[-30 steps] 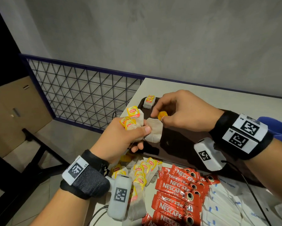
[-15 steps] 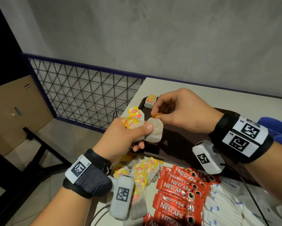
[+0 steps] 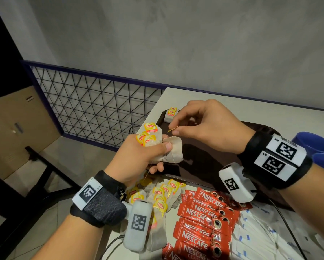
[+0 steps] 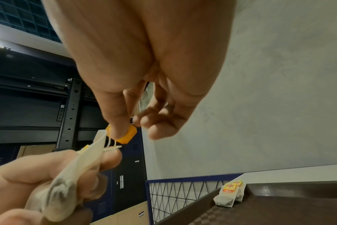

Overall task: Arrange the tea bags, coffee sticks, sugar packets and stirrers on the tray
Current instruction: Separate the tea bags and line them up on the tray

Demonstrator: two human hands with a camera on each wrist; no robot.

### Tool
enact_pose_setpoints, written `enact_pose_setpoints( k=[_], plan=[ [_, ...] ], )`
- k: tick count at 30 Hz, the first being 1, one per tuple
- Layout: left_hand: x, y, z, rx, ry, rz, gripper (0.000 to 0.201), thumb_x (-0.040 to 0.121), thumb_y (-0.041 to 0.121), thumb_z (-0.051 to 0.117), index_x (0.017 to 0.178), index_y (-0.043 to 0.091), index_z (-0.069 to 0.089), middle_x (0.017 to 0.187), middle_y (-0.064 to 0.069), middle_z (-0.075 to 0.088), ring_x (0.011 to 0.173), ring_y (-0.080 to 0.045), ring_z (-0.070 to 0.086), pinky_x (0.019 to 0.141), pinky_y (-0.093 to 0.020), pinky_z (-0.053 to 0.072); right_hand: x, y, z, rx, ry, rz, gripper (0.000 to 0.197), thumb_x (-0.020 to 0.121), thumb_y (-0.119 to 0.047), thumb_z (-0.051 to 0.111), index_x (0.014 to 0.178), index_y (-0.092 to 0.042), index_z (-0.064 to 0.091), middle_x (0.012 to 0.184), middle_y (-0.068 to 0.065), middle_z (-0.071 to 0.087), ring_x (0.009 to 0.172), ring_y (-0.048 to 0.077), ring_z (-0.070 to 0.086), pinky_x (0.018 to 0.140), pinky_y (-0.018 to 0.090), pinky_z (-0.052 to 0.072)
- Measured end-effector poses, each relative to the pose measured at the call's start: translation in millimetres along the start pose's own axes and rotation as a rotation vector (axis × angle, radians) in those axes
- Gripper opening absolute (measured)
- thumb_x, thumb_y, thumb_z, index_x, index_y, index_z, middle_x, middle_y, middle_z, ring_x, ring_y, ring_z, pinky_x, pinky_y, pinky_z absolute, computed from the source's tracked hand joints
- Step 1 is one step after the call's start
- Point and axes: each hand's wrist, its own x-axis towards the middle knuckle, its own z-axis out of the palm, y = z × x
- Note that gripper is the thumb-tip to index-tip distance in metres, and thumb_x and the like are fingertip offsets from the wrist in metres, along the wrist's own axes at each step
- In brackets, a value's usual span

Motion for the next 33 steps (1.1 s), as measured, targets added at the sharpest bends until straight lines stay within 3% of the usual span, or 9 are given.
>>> enact_pose_setpoints(
  k=[3, 7, 12, 16, 22, 27, 29, 31, 33],
  plan=[
    [-0.1, 0.0, -1.1, -0.036, 0.01, -0.027, 0.021, 0.09, 0.012, 0.074, 0.108, 0.002, 0.074, 0.078, -0.014, 0.068, 0.048, -0.023, 0.054, 0.041, -0.025, 0.036, -0.6, 1.2, -0.5, 0.052, 0.007, 0.032, 0.01, 0.087, -0.027, 0.082, 0.095, -0.033, 0.08, 0.088, -0.004, 0.076, 0.084, 0.015, 0.069, 0.078, 0.033, 0.058],
    [-1.2, -0.2, -1.1, -0.041, 0.014, -0.041, 0.019, 0.09, 0.012, 0.074, 0.106, 0.002, 0.074, 0.077, -0.014, 0.067, 0.049, -0.023, 0.053, 0.041, -0.025, 0.035, -3.8, 0.6, 0.3, 0.095, 0.014, 0.036, 0.013, 0.088, -0.016, 0.081, 0.097, -0.025, 0.082, 0.091, -0.009, 0.079, 0.088, 0.007, 0.072, 0.085, 0.026, 0.058],
    [-1.1, 0.8, -0.8, -0.036, 0.014, -0.047, 0.015, 0.09, 0.014, 0.074, 0.101, 0.004, 0.078, 0.078, -0.013, 0.069, 0.049, -0.023, 0.053, 0.041, -0.024, 0.036, -6.5, -2.6, 0.8, 0.234, -0.042, 0.002, 0.023, 0.092, 0.001, 0.069, 0.104, -0.014, 0.082, 0.099, -0.005, 0.08, 0.098, 0.01, 0.074, 0.094, 0.025, 0.058],
    [-1.6, 1.5, -0.4, -0.024, 0.013, -0.049, 0.009, 0.09, 0.015, 0.075, 0.093, 0.009, 0.081, 0.079, -0.013, 0.07, 0.048, -0.023, 0.053, 0.04, -0.024, 0.036, -5.0, -3.0, 0.0, 0.232, -0.027, -0.026, 0.016, 0.089, -0.007, 0.078, 0.102, -0.016, 0.082, 0.099, -0.006, 0.08, 0.096, 0.008, 0.075, 0.091, 0.021, 0.057],
    [-1.8, 3.7, 1.7, -0.032, 0.05, -0.07, 0.008, 0.09, 0.009, 0.073, 0.094, 0.002, 0.076, 0.078, -0.011, 0.072, 0.045, -0.023, 0.052, 0.038, -0.022, 0.033, -0.4, 4.0, 0.8, 0.347, -0.05, 0.003, 0.021, 0.084, -0.002, 0.082, 0.103, -0.009, 0.075, 0.092, 0.009, 0.078, 0.082, 0.018, 0.075, 0.077, 0.029, 0.059],
    [-2.7, 5.6, 3.0, -0.027, 0.059, -0.083, 0.02, 0.088, 0.012, 0.076, 0.102, -0.002, 0.073, 0.081, -0.01, 0.071, 0.045, -0.022, 0.053, 0.038, -0.022, 0.033, 2.7, 1.1, -2.0, 0.294, -0.131, -0.012, 0.012, 0.089, -0.005, 0.077, 0.099, -0.012, 0.079, 0.094, 0.004, 0.079, 0.083, 0.015, 0.071, 0.077, 0.03, 0.058],
    [-2.8, 6.2, 3.8, -0.009, 0.056, -0.078, 0.026, 0.086, 0.015, 0.077, 0.103, -0.004, 0.071, 0.08, -0.011, 0.07, 0.047, -0.023, 0.054, 0.038, -0.022, 0.033, 4.4, -0.6, -2.3, 0.235, -0.182, -0.022, 0.014, 0.092, -0.005, 0.074, 0.101, -0.014, 0.08, 0.096, -0.001, 0.079, 0.09, 0.01, 0.073, 0.084, 0.028, 0.057],
    [-2.7, 6.7, 3.4, 0.005, 0.057, -0.08, 0.022, 0.089, 0.01, 0.074, 0.101, -0.006, 0.069, 0.078, -0.013, 0.067, 0.048, -0.025, 0.055, 0.039, -0.023, 0.034, 5.9, -2.4, -1.4, 0.179, -0.225, -0.028, 0.016, 0.095, -0.005, 0.071, 0.101, -0.016, 0.081, 0.098, -0.005, 0.079, 0.098, 0.01, 0.073, 0.093, 0.029, 0.056],
    [-3.1, 7.4, 2.9, 0.006, 0.057, -0.08, 0.012, 0.09, 0.006, 0.07, 0.097, -0.004, 0.068, 0.078, -0.014, 0.065, 0.048, -0.026, 0.055, 0.04, -0.024, 0.033, 7.0, -4.3, -0.1, 0.122, -0.246, -0.025, 0.019, 0.096, -0.005, 0.069, 0.099, -0.019, 0.082, 0.097, -0.01, 0.078, 0.099, 0.007, 0.071, 0.095, 0.028, 0.053]
  ],
)
